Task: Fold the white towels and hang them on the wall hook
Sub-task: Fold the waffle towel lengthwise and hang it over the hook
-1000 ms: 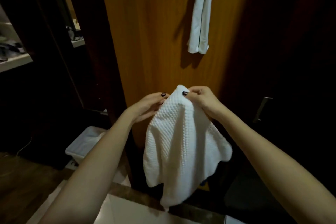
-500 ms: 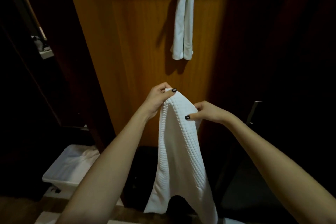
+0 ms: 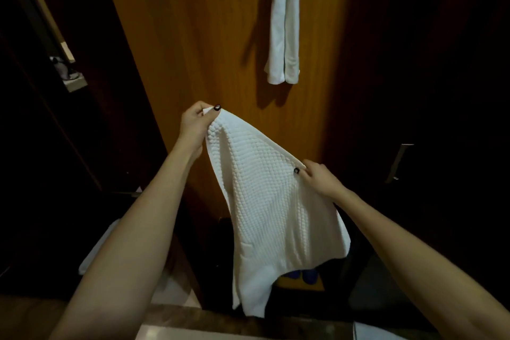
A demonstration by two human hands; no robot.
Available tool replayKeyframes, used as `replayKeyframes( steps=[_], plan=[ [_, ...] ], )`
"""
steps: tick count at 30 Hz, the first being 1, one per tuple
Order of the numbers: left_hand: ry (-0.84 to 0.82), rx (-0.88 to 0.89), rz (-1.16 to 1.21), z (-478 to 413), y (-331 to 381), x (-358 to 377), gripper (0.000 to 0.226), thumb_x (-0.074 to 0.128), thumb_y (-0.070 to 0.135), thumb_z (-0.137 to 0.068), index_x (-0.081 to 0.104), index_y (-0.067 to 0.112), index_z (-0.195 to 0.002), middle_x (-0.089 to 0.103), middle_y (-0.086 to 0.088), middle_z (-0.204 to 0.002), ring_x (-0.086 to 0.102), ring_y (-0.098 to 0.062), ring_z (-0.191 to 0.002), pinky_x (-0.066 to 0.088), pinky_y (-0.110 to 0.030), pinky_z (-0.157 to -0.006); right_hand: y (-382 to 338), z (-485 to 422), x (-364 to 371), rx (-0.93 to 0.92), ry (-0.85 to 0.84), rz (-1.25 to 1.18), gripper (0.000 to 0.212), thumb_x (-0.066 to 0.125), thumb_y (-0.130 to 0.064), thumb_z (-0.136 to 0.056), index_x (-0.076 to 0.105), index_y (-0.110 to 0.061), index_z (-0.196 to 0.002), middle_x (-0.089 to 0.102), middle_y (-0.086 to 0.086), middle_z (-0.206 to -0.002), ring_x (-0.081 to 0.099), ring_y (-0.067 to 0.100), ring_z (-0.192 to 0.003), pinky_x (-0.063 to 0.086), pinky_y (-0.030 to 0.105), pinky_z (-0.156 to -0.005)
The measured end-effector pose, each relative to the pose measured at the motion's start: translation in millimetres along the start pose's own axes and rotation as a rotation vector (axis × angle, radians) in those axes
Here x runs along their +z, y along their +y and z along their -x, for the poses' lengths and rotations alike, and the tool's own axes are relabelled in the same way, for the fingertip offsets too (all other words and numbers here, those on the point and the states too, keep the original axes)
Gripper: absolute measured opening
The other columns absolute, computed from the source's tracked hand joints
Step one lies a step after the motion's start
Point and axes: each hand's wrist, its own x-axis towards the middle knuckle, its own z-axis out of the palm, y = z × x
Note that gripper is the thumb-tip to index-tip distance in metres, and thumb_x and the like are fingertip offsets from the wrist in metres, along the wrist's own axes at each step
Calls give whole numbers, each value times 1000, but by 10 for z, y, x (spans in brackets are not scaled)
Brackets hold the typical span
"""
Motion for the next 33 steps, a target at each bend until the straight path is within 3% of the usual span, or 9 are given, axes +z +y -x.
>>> replayKeyframes(
  steps=[3,7,8,12,17,21,24,28,33],
  plan=[
    [11,112,-294,47,-136,-231,19,65,15,-88,56,16,-71,56,3,-71,51,-5,-66,39,-21,-61,-74,-33,-20,10,62,-20,31,48,-25,-100,43,-16,-70,48,-3,-67,42,13,-60,29,29,-53],
    [-25,158,-650,272,-476,-425,15,60,20,-89,54,16,-76,59,-5,-74,53,-18,-68,37,-30,-59,-212,-9,-75,-30,48,-395,11,55,-14,-96,51,-8,-88,55,0,-77,49,9,-61,40,20,-51],
    [-19,144,-666,330,-545,-425,15,59,21,-90,53,17,-76,59,-7,-73,52,-20,-66,36,-30,-58,-260,-4,-102,-15,34,-528,6,56,-11,-95,52,-8,-96,58,1,-83,52,9,-62,43,18,-51],
    [-1,81,-485,459,-591,-262,13,58,15,-92,50,11,-82,51,-2,-72,45,-13,-65,35,-29,-60,-473,-65,-225,119,-94,-937,32,52,-1,-95,53,-10,-126,67,10,-95,67,17,-61,55,24,-54],
    [-145,148,-307,576,-438,-50,21,48,-6,-90,62,10,-87,61,9,-88,55,9,-81,39,-5,-76,-677,-158,-299,123,18,-1255,20,43,2,-98,55,11,-110,66,28,-95,73,30,-78,61,34,-72],
    [-246,27,-337,632,-372,114,31,43,-1,-94,66,18,-89,63,12,-97,57,-5,-102,36,-1,-82,-741,-204,-348,100,156,-1201,17,44,4,-95,56,13,-103,66,34,-100,71,37,-91,58,40,-86],
    [-314,-10,-392,685,-392,314,11,60,22,-91,62,22,-102,58,4,-112,53,-16,-112,40,-23,-90,-763,-194,-366,81,226,-1197,12,45,3,-95,57,9,-96,68,31,-93,72,33,-89,59,36,-83],
    [-309,30,-663,761,-499,582,49,74,44,-76,53,23,-114,42,6,-120,44,-10,-107,41,-30,-84,-707,-173,-391,33,241,-1184,17,47,3,-92,62,7,-84,71,26,-89,72,32,-91,58,36,-84],
    [-261,31,-760,828,-640,915,36,68,36,-83,58,14,-110,40,-1,-113,48,-18,-92,39,-30,-70,-594,-132,-525,31,285,-1179,20,48,0,-91,66,9,-87,73,24,-88,72,31,-92,57,36,-86]
  ],
)
